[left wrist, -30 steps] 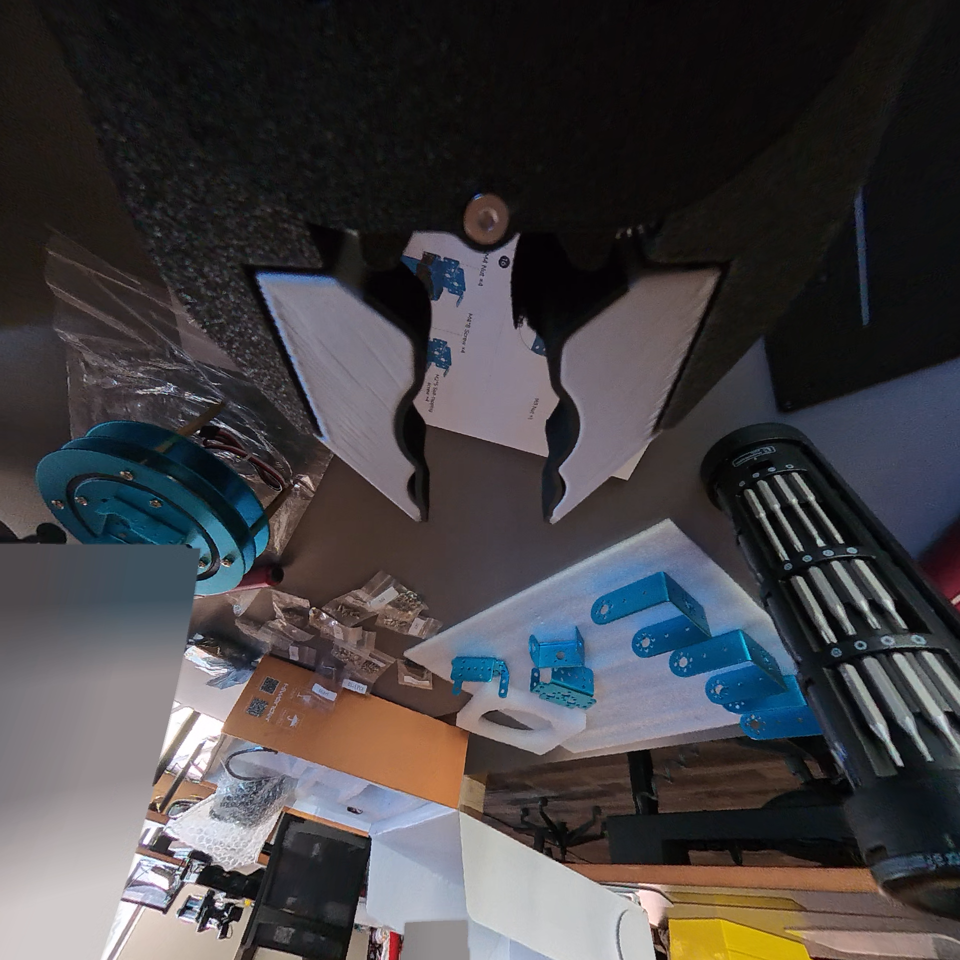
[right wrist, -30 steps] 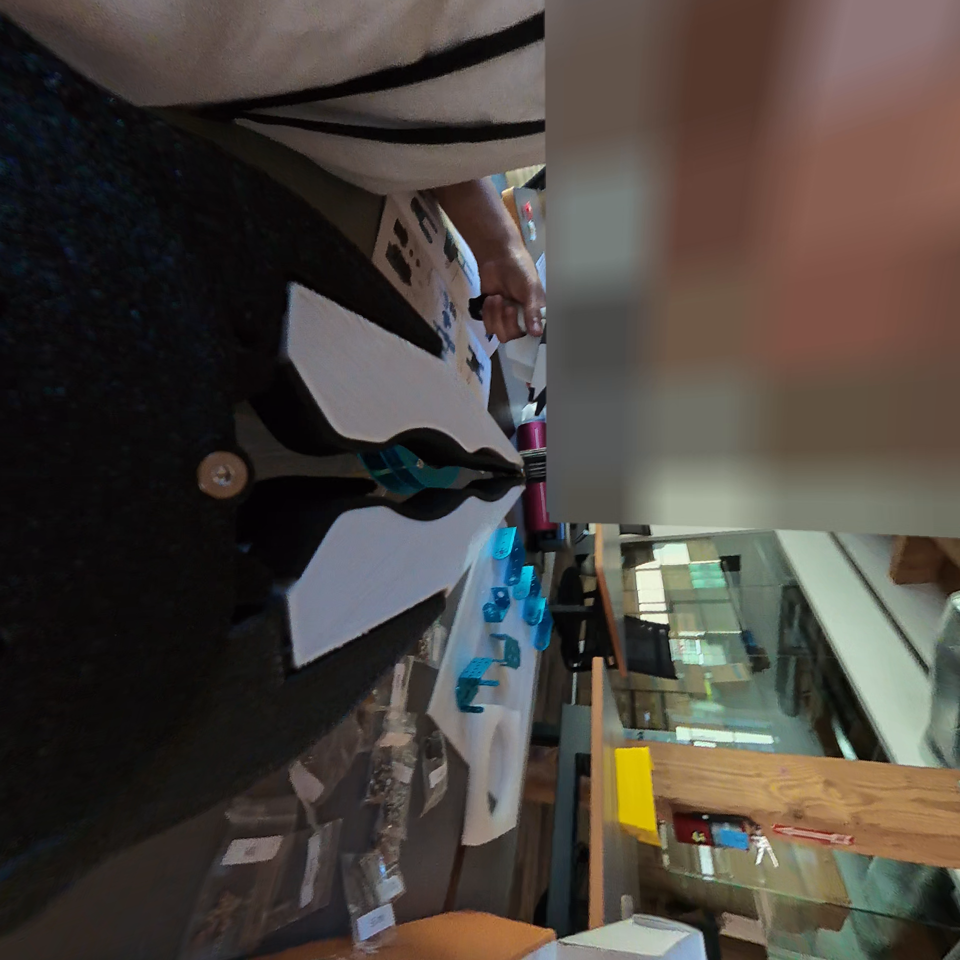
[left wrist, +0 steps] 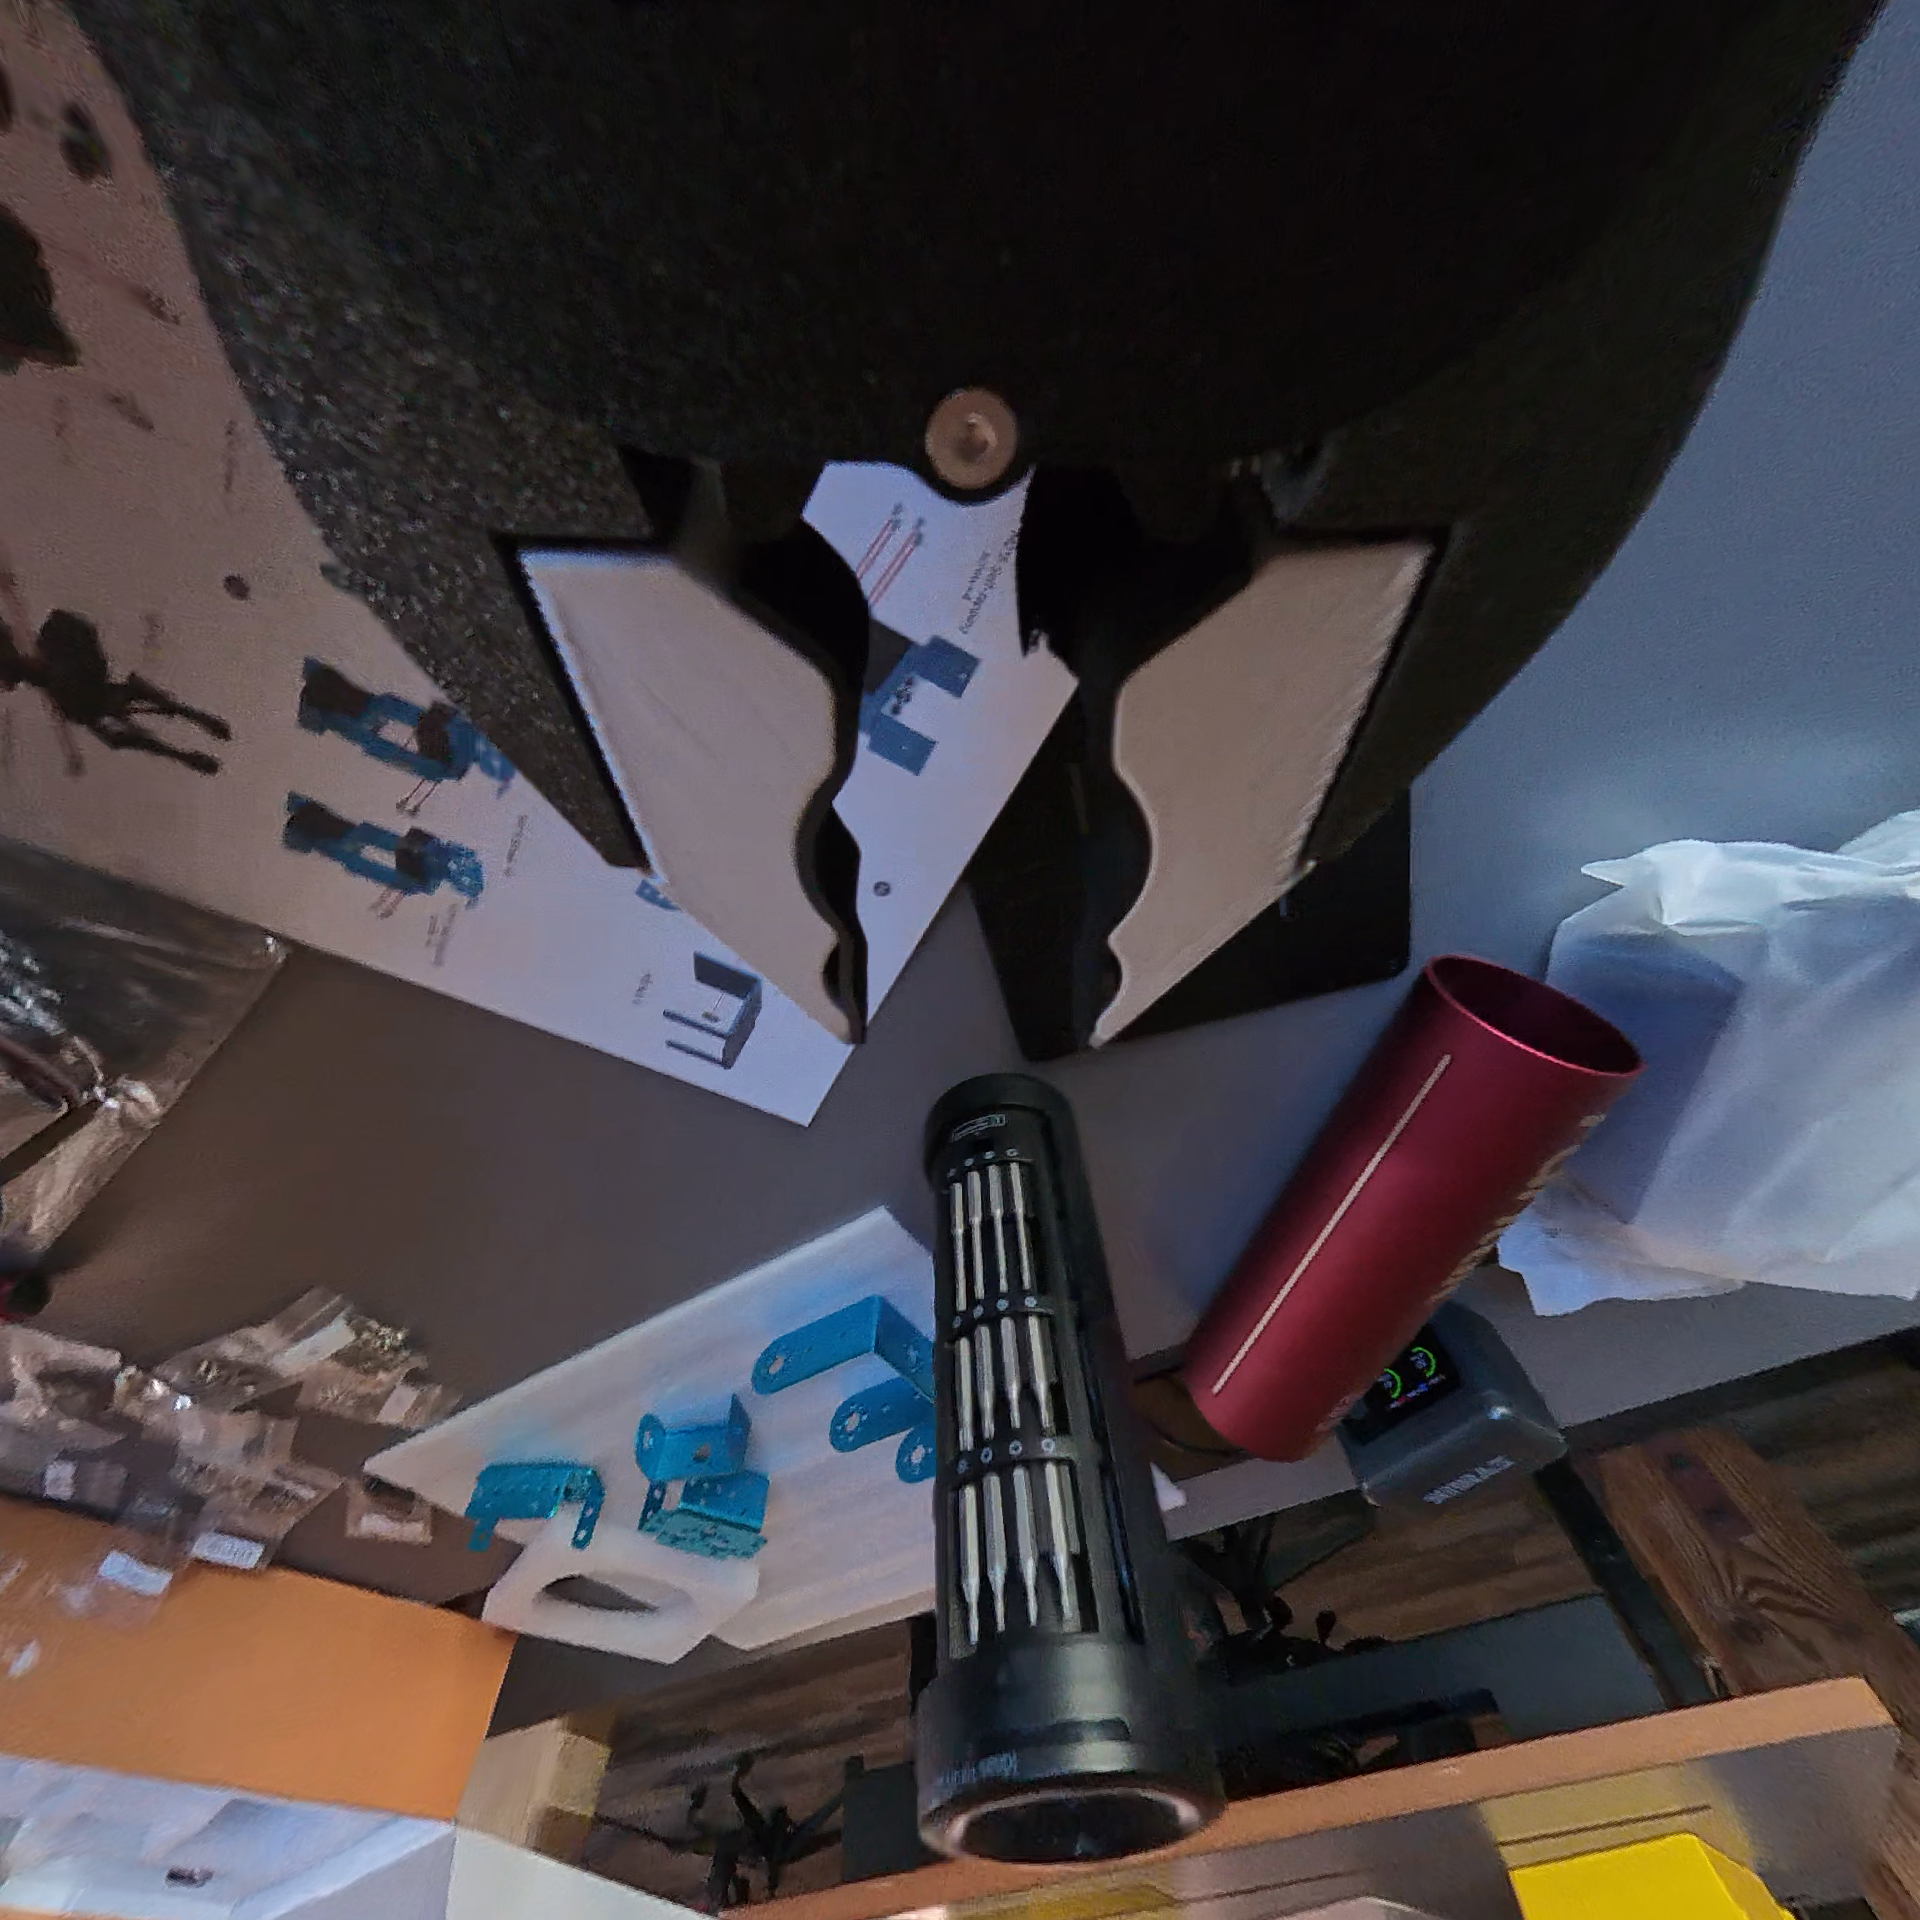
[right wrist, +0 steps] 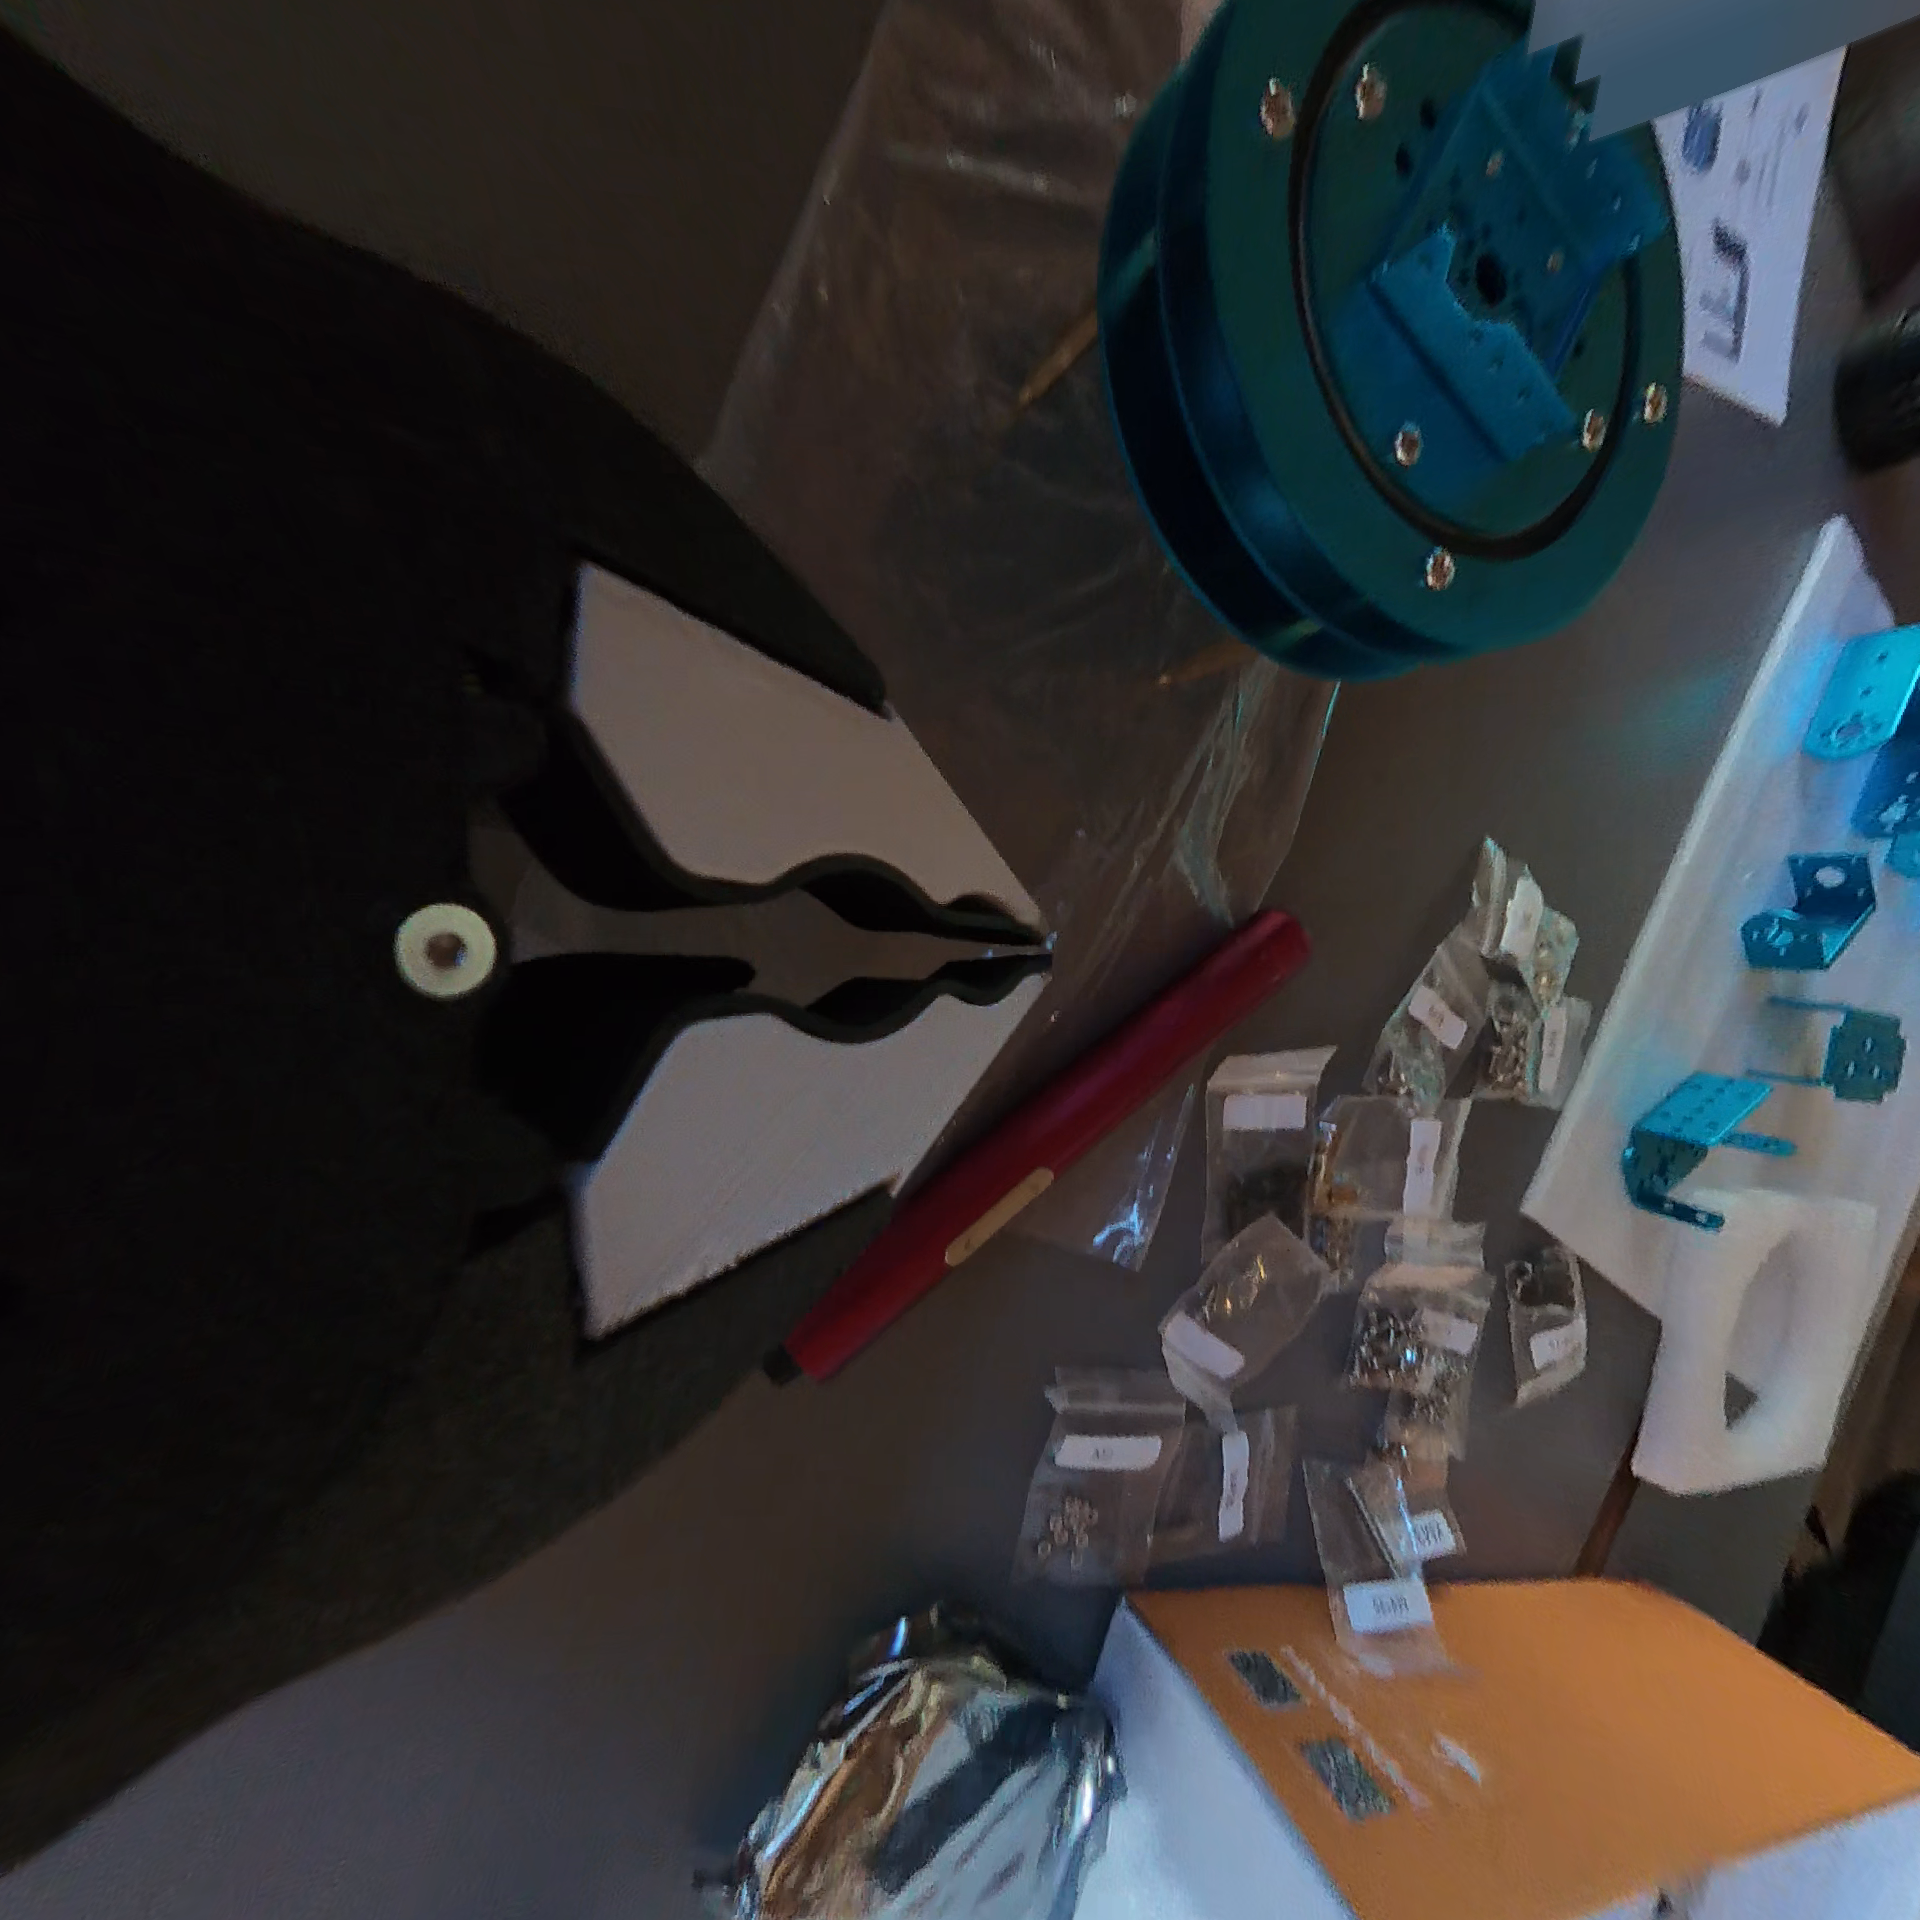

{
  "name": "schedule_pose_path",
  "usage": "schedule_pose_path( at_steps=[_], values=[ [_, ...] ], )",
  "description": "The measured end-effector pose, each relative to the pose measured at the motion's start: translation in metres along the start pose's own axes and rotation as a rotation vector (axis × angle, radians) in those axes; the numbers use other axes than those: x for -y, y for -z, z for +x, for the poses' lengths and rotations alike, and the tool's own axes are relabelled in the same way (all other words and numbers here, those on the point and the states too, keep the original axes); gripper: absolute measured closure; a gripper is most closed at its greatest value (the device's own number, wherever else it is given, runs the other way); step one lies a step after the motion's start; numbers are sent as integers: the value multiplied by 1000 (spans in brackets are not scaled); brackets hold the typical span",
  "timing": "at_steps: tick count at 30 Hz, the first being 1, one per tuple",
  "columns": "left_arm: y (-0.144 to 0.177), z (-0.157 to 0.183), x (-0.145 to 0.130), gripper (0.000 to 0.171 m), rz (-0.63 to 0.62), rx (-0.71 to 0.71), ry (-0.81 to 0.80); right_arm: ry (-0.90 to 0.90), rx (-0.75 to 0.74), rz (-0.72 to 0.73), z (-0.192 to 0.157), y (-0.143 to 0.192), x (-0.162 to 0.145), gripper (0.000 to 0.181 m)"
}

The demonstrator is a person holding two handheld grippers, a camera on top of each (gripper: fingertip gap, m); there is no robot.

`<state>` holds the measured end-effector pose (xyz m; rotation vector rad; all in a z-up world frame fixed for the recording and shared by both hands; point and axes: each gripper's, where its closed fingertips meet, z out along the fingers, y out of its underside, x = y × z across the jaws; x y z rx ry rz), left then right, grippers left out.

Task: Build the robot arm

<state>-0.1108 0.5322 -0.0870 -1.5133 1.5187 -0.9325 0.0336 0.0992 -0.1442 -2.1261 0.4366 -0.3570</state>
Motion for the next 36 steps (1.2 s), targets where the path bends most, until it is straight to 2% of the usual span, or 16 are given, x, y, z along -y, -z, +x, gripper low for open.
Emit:
schedule_pose_path(
  at_steps=[3, 5, 7, 10, 13, 14, 15, 17, 18, 21, 24, 26, 28, 29, 36],
  values=[
    [-4, 2, -4, 134, -6, -86, -58, -39, -61, 13, 2, 0, 2, 181],
    [-11, -5, -5, 136, 2, -93, -102, -154, 31, 32, -13, 3, 10, 181],
    [-21, -11, -4, 138, 18, -95, -139, -217, 60, 127, -21, 13, 31, 181],
    [-35, -16, 2, 138, 21, -125, -140, -174, -23, 220, -33, 34, 67, 174],
    [-43, -29, 33, 138, 89, -190, -130, -78, -60, 331, -69, 50, 118, 172],
    [-47, -34, 45, 133, 102, -222, -131, -50, -54, 359, -85, 51, 134, 171],
    [-49, -35, 58, 121, 111, -278, -131, -30, -39, 385, -103, 49, 150, 170],
    [-53, -27, 78, 84, 96, -431, -137, -30, 11, 446, -141, 38, 181, 161],
    [-56, -26, 88, 76, 87, -470, -138, -28, 60, 473, -164, 29, 194, 159],
    [-68, -32, 121, 77, 183, -477, -183, -50, 222, 467, -229, -17, 216, 152],
    [-81, -23, 124, 84, 173, -576, -214, -24, 360, 355, -279, -78, 220, 146],
    [-85, -17, 125, 90, 196, -655, -219, 21, 345, 325, -285, -115, 226, 147],
    [-82, -9, 121, 108, 187, -744, -213, 47, 303, 313, -279, -148, 234, 146],
    [-81, -7, 119, 111, 185, -756, -227, 68, 278, 317, -274, -163, 239, 147],
    [-87, -6, 120, 110, 191, -671, -258, 54, 209, 305, -255, -248, 252, 149]
  ],
)
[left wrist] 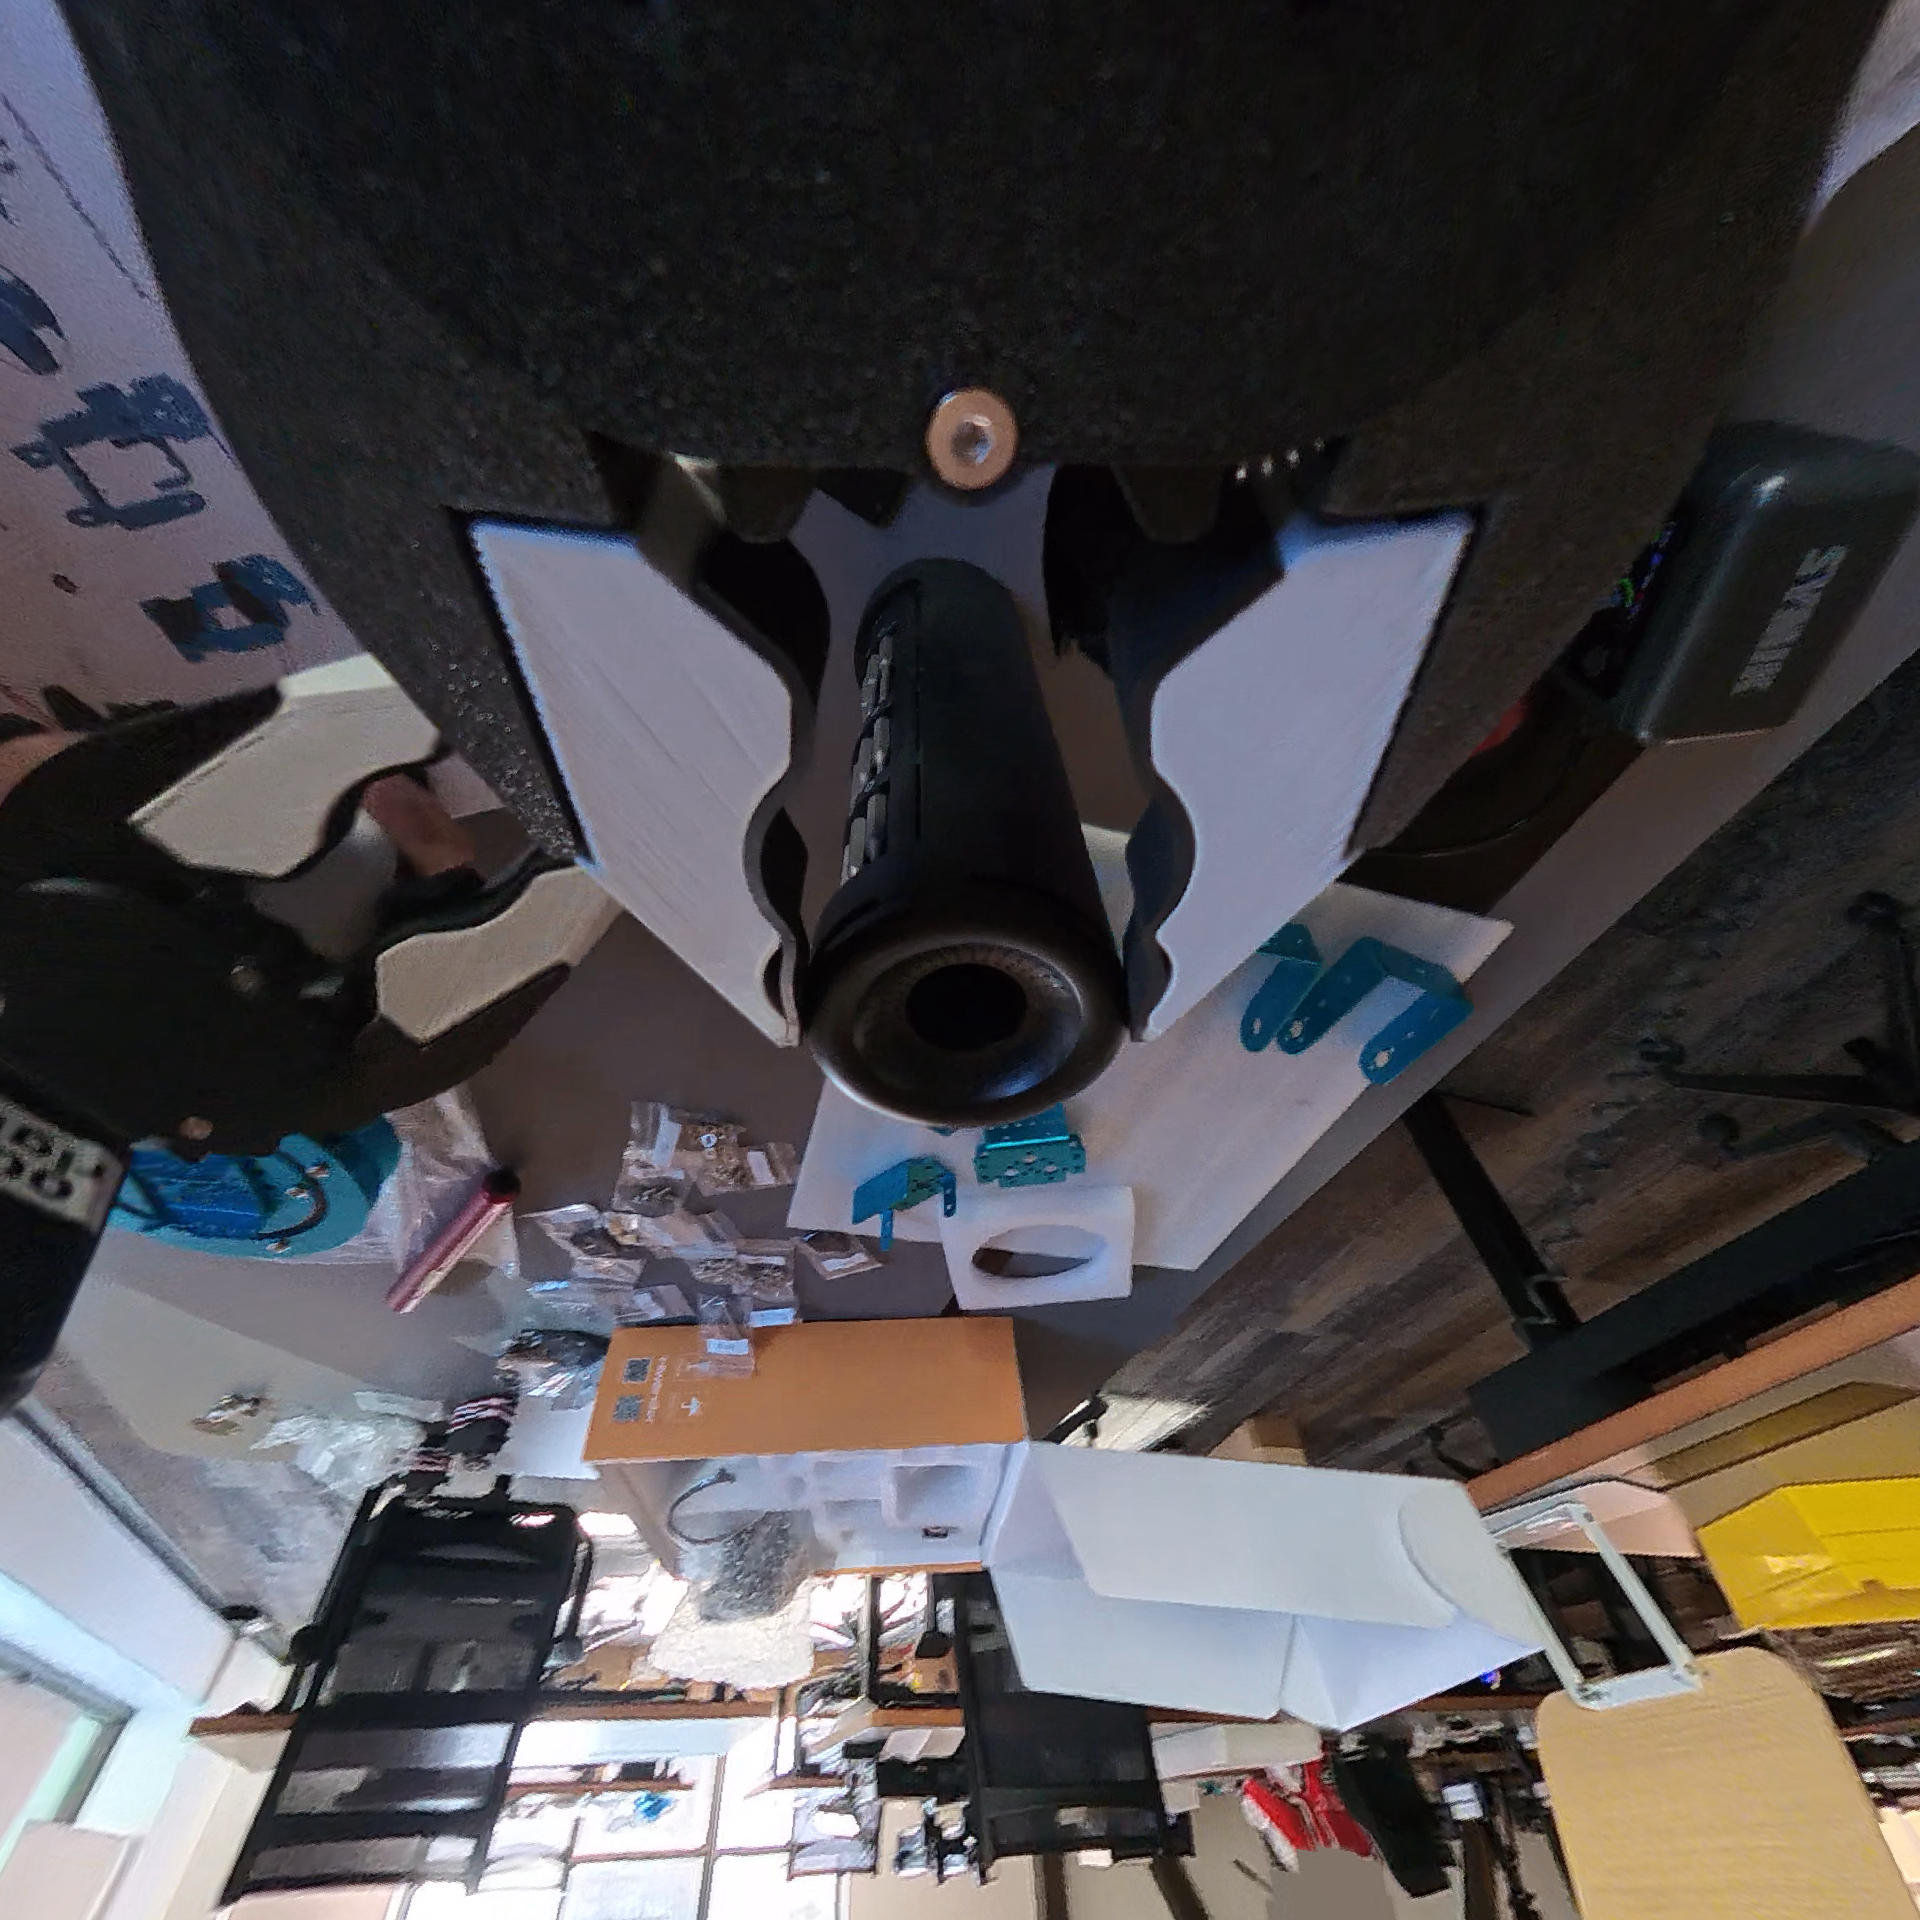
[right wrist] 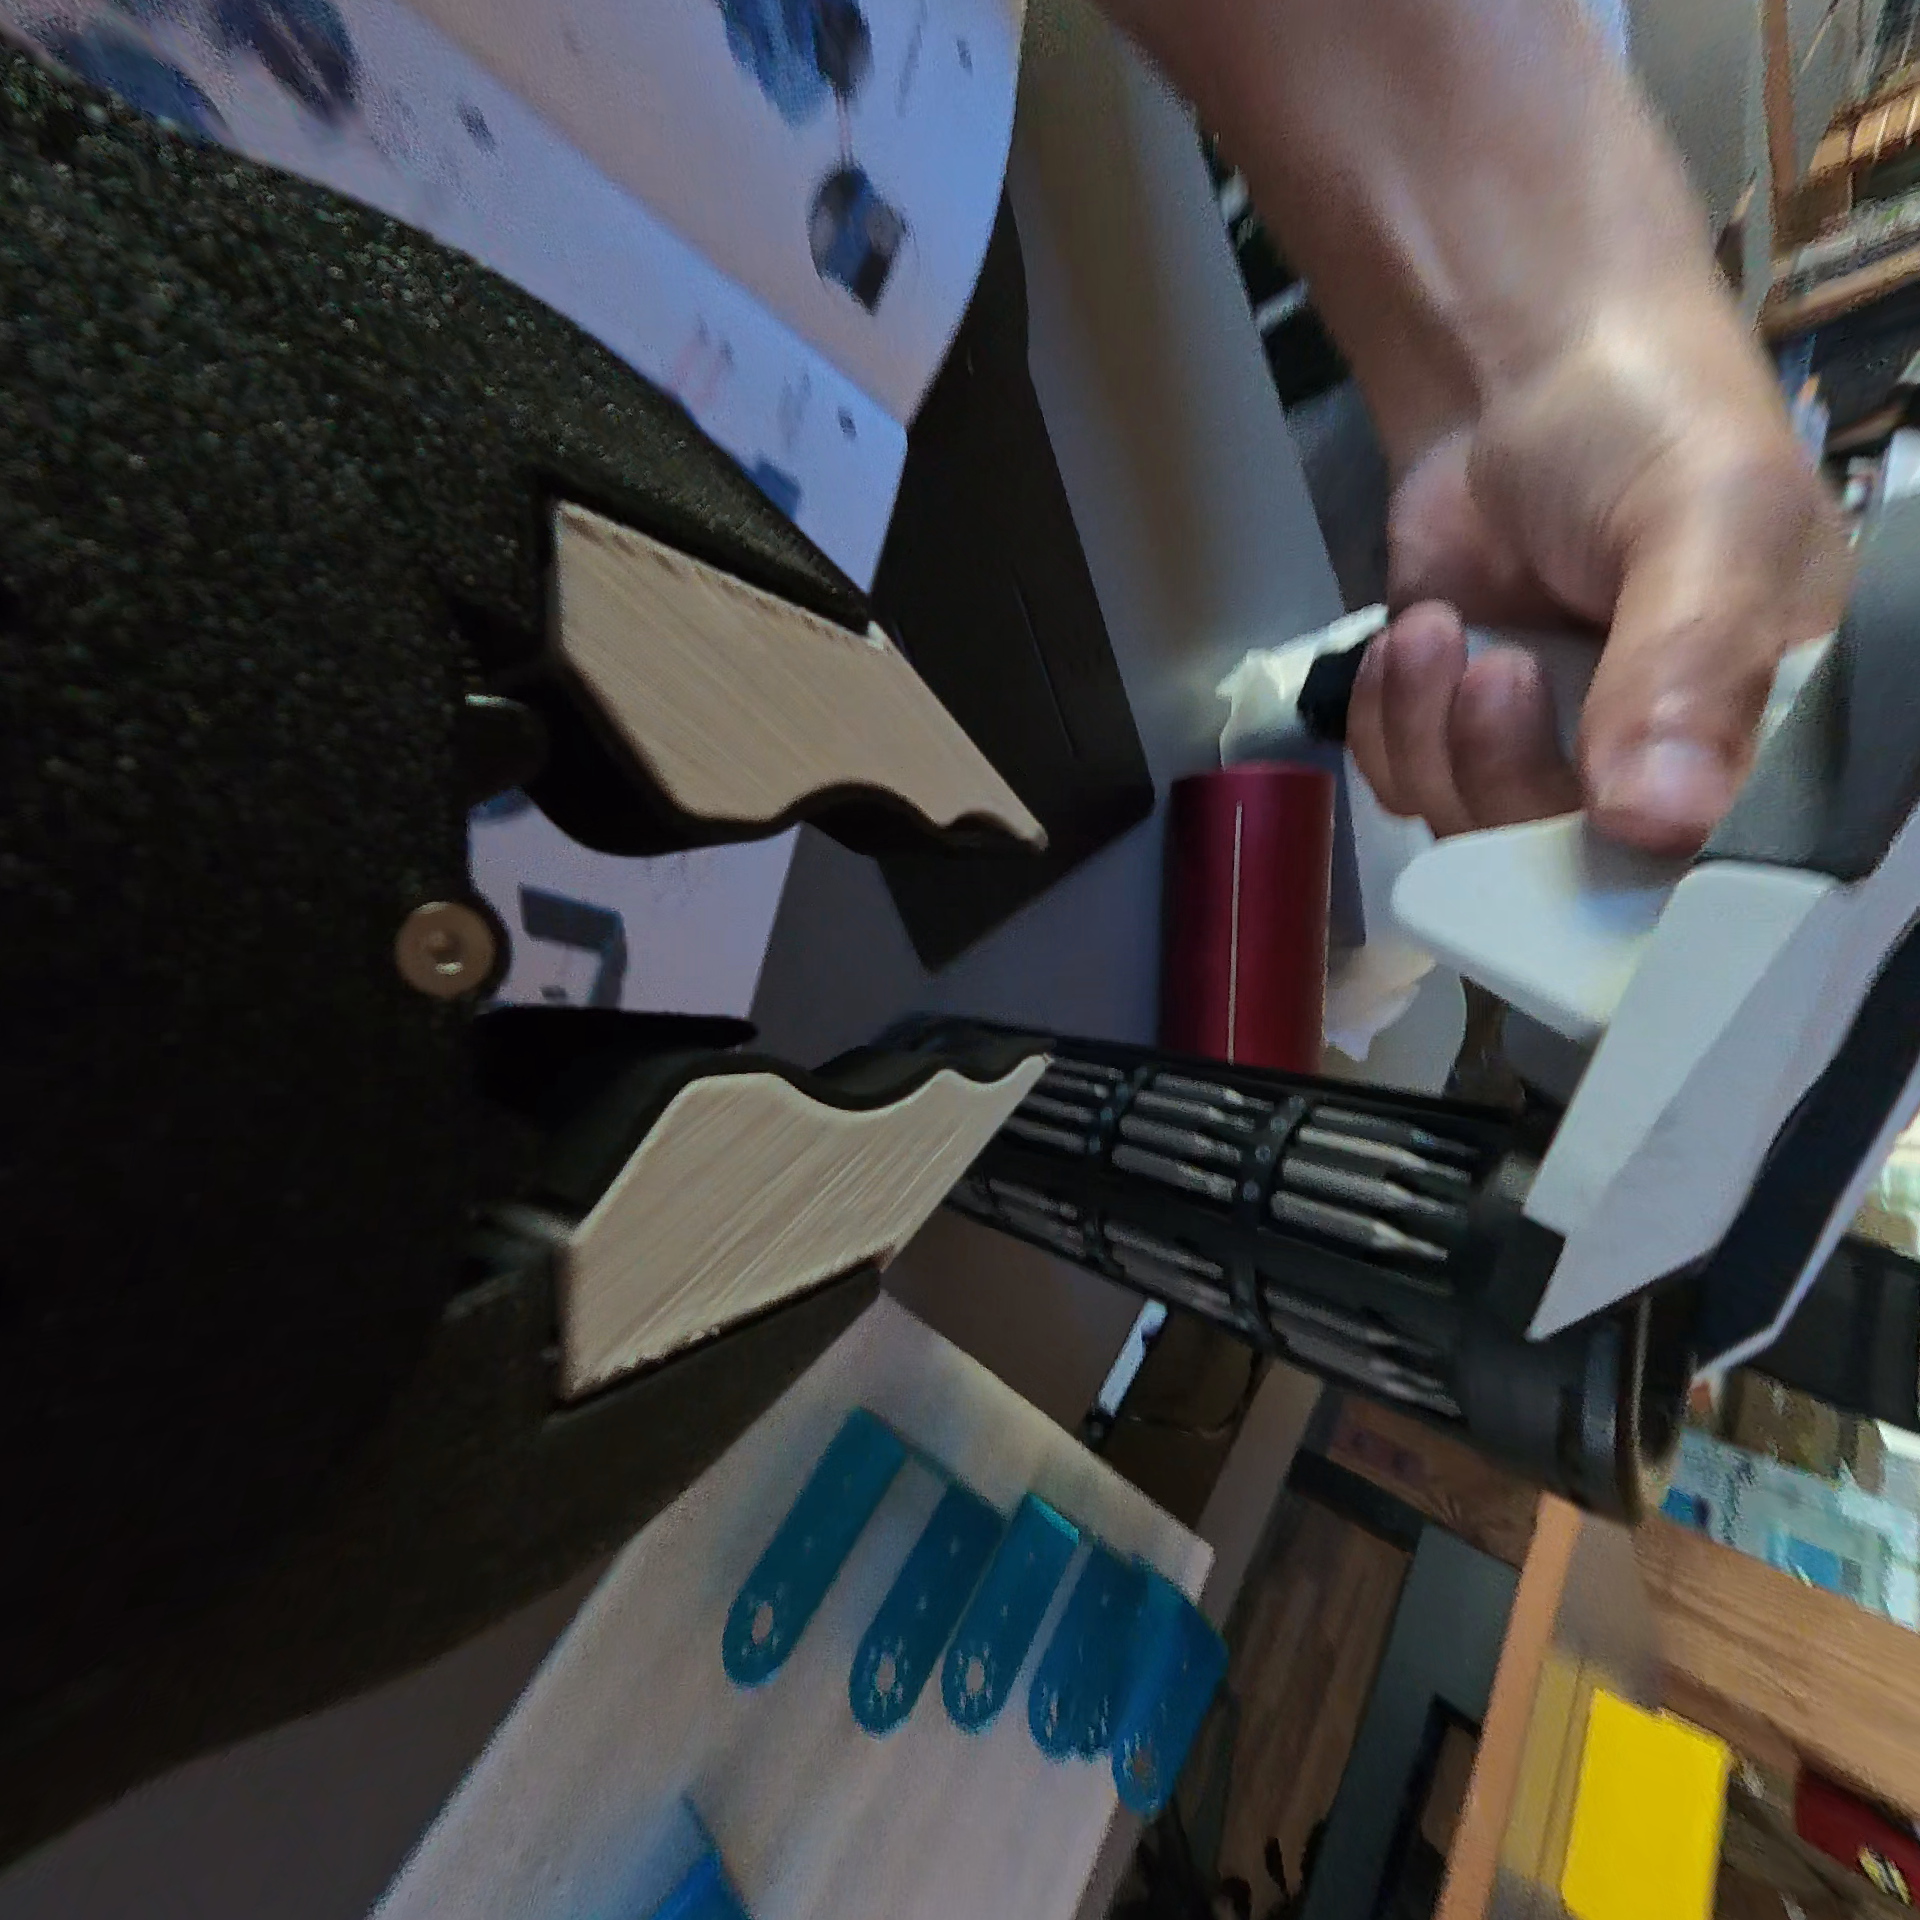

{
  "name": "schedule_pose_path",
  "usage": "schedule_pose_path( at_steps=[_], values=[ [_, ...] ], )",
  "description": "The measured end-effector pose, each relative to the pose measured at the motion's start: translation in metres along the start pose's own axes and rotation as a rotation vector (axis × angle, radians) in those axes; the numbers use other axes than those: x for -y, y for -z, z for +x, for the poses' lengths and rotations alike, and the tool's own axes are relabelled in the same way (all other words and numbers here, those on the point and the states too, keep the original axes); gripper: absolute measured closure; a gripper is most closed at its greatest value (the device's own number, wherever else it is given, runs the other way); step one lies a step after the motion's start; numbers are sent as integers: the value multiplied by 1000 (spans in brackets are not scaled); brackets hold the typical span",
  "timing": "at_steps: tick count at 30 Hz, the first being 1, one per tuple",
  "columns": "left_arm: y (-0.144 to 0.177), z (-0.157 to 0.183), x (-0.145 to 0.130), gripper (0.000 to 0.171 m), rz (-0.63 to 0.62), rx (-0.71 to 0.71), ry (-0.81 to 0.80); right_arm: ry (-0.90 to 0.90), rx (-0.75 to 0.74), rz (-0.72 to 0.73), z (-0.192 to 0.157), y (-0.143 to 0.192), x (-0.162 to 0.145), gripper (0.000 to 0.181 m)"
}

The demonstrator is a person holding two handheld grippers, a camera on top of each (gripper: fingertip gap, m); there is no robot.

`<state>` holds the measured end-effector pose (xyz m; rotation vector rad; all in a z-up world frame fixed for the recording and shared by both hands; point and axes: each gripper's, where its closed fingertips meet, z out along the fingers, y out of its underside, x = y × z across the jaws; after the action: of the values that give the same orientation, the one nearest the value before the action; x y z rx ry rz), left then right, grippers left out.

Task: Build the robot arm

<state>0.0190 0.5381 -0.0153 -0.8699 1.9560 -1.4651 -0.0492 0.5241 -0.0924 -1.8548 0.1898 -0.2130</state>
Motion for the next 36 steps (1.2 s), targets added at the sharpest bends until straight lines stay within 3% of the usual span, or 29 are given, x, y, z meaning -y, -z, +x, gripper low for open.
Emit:
schedule_pose_path(
  at_steps=[3, 18, 36],
  values=[
    [-3, 0, 0, 110, -28, 48, -12, -3, -88, -16, 17, -10, -6, 148],
    [-5, 2, 0, 110, -52, 75, 11, 56, -100, -32, 24, -15, -12, 148],
    [-4, 9, 0, 110, -39, 14, 3, 127, -115, 164, 23, 3, 16, 151]
  ],
)
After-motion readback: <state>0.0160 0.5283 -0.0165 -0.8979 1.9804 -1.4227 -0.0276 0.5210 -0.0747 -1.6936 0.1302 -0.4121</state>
